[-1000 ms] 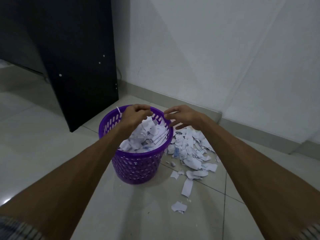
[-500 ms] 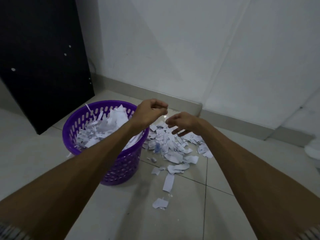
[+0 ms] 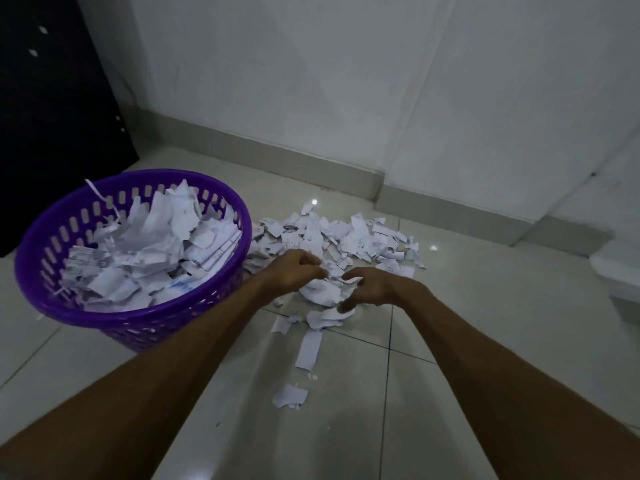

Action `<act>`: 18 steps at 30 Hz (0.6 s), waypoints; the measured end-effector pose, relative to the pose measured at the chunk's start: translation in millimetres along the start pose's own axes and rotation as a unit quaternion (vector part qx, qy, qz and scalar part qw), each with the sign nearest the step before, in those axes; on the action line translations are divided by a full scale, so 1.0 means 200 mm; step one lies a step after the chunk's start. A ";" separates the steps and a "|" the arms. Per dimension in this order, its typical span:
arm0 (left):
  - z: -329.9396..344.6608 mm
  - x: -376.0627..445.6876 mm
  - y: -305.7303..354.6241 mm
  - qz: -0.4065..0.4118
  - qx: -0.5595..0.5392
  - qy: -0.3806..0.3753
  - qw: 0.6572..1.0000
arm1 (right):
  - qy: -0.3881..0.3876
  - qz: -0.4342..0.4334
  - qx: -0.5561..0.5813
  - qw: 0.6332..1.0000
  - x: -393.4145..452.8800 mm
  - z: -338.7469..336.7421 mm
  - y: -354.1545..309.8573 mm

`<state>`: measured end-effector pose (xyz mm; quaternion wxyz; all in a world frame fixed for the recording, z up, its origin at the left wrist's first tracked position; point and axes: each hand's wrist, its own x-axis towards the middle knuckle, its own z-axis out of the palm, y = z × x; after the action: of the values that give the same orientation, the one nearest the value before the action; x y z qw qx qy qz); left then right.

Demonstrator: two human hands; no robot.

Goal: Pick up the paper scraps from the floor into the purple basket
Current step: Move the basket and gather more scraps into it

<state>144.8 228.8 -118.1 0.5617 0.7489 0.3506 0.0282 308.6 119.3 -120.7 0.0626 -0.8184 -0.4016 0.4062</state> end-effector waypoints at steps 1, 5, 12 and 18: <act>0.01 0.02 -0.05 -0.024 0.014 0.000 1.000 | -0.002 -0.004 -0.024 1.000 0.01 0.01 0.03; 0.02 0.12 -0.25 -0.113 0.084 -0.007 0.990 | 0.020 -0.001 -0.053 0.998 0.08 0.14 0.15; 0.11 0.16 -0.45 -0.134 0.185 0.160 0.960 | 0.082 -0.055 -0.012 0.995 0.31 0.26 0.25; 0.13 0.31 -0.48 0.010 0.182 0.323 0.929 | 0.078 -0.121 -0.023 0.989 0.43 0.33 0.25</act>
<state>154.7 254.1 -232.7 0.2718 0.7920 0.5048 0.2097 321.4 132.5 -239.2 0.1236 -0.7943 -0.5003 0.3216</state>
